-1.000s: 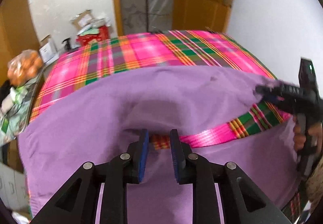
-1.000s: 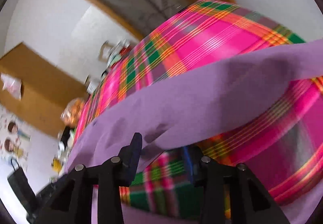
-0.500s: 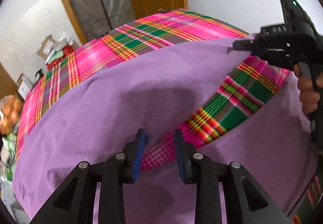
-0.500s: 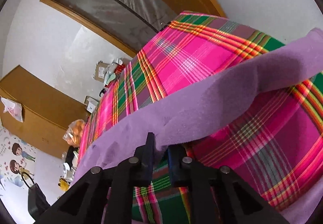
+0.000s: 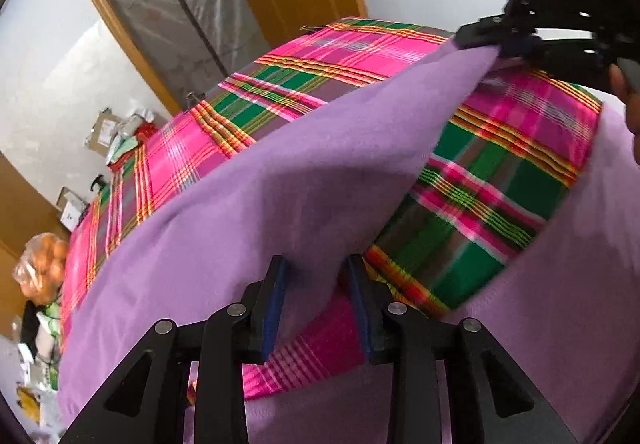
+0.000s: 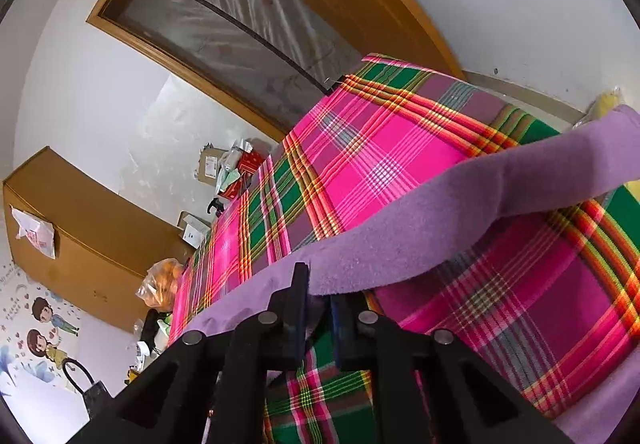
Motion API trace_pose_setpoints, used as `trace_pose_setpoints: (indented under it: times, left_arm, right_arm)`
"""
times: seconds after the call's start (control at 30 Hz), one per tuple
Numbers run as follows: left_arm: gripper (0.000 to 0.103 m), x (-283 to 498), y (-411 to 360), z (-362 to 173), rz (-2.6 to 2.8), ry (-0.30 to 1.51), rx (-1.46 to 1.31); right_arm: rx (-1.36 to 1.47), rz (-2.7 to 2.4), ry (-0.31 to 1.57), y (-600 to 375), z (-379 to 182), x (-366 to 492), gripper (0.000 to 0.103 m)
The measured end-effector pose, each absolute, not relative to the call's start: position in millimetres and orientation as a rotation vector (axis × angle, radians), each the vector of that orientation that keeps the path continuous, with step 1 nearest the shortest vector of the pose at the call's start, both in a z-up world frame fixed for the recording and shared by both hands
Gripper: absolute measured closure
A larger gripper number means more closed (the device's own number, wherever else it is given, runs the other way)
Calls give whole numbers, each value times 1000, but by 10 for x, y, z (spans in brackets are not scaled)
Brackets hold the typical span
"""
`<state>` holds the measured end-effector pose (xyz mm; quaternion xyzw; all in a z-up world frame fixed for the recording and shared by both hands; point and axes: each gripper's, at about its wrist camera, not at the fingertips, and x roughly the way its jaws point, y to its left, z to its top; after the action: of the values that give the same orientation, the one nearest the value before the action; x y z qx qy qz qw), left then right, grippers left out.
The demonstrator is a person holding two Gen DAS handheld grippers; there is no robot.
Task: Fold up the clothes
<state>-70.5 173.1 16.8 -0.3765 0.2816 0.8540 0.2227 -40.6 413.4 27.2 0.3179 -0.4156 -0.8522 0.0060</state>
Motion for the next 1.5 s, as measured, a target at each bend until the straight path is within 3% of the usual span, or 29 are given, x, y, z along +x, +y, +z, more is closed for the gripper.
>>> trace_pose_setpoints:
  times: [0.1, 0.17, 0.5, 0.73, 0.97, 1.2, 1.5]
  left_arm:
    - [75, -735, 1768, 165, 2358, 773, -1040]
    - [96, -759, 1743, 173, 2335, 722, -1052]
    - [98, -747, 1458, 521, 2305, 455, -1017]
    - [99, -619, 1345, 583, 2225, 376, -1037]
    - [99, -591, 1238, 521, 2210, 380, -1064]
    - [99, -659, 1186, 695, 2239, 325, -1019]
    - [99, -674, 1061, 499, 2233, 326, -1097]
  right_arm:
    - [981, -2697, -1311, 4212, 285, -371, 93]
    - [967, -2722, -1320, 4271, 296, -345, 93]
    - [968, -2787, -1446, 4656, 158, -262, 89]
    - [906, -2955, -1407, 4848, 393, -64, 91]
    - [1041, -2993, -1412, 5118, 322, 123, 90]
    - [1019, -3018, -1553, 5410, 198, 352, 55]
    - [1301, -2964, -1299, 5573, 20, -63, 55]
